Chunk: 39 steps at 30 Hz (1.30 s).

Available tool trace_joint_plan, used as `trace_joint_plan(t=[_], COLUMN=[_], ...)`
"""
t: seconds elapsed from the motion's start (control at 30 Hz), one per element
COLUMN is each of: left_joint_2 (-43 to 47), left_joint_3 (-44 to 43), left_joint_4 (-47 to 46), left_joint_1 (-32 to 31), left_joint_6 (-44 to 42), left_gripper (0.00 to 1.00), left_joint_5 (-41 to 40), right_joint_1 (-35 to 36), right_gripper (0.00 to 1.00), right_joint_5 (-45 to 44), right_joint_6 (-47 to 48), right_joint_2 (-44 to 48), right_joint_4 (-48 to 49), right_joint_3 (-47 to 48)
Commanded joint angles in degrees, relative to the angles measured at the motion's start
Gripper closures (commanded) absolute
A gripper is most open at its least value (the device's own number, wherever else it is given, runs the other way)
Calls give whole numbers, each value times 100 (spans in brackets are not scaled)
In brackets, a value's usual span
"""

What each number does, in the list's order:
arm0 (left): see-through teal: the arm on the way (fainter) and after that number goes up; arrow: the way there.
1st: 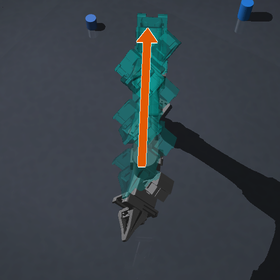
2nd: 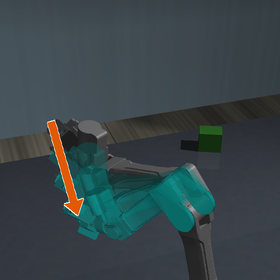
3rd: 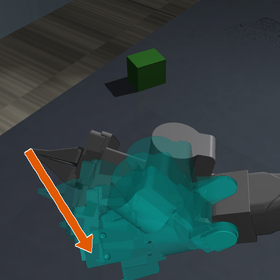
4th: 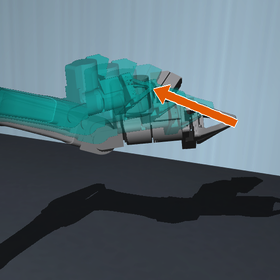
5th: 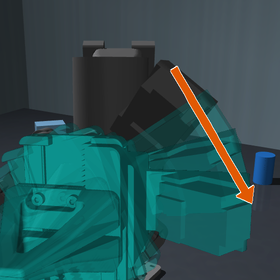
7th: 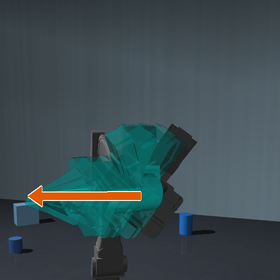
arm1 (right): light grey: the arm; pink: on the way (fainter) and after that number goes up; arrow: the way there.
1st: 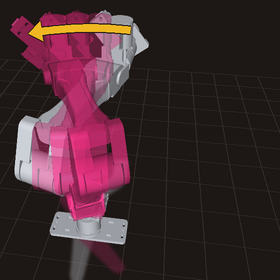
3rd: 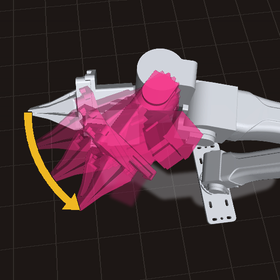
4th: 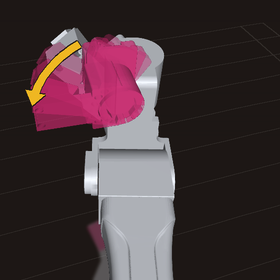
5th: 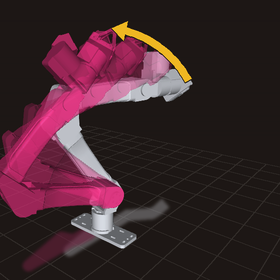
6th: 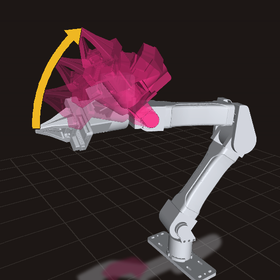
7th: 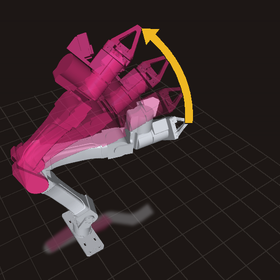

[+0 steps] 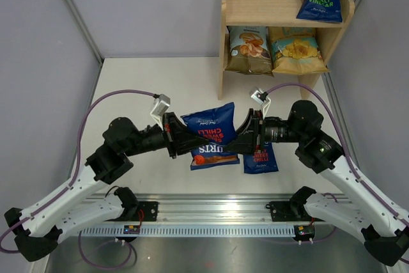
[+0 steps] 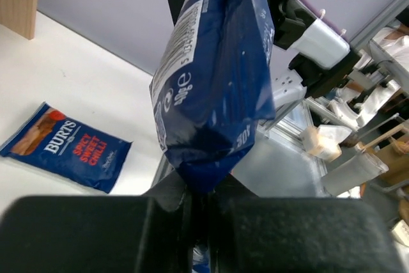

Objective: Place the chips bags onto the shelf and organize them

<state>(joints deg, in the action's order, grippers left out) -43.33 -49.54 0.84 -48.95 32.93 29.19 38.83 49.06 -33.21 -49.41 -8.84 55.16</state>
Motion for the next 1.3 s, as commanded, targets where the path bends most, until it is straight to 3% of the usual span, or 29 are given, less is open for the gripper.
trace_joint_plan(t=[0.0, 0.1, 0.13, 0.37, 0.53, 0.57, 0.67, 0.8, 0.9, 1.07, 1.27], left_joint_2=[158, 246, 325, 519, 405, 326, 124, -420, -641, -844, -844], left_joint_3=[181, 269, 287, 322, 699, 778, 1112, 1350, 1359, 1359, 1508], left_joint_4=[-1006, -1253, -1297, -1507, -2640, -2842, -3896, -5091, -5392, -5419, -5357], left_joint_1=[52, 52, 52, 52, 52, 52, 52, 43, 8, -53, -62], left_joint_6=[537, 767, 820, 1486, 2261, 2514, 2832, 3386, 3563, 3677, 3774], left_gripper=[98, 99, 99, 99, 99, 98, 98, 99, 99, 99, 99], left_joint_5=[-334, -606, -694, -1862, -2461, -2671, -2892, -3121, -3156, -3165, -3139], right_joint_1=[28, 37, 37, 37, 37, 54, 230, 537, 678, 723, 723], right_gripper=[54, 7, 1, 0, 3, 5, 11, 12, 15, 18, 30], right_joint_5=[-229, -835, -1211, -2242, -2137, -2181, -2681, -3121, -3384, -3833, -4141], right_joint_6=[-98, -72, -71, -747, -2170, -2285, -2488, -2243, -2120, -2014, -1952], right_joint_2=[221, 422, 493, 1231, 1100, 1074, 959, 573, 275, 90, -16], right_joint_4=[260, 103, 67, 820, 3016, 3855, 4784, 5102, 5270, 5533, 5507], right_joint_3=[13, -31, -92, -944, -1944, -2086, -2448, -2334, -2167, -2018, -1903])
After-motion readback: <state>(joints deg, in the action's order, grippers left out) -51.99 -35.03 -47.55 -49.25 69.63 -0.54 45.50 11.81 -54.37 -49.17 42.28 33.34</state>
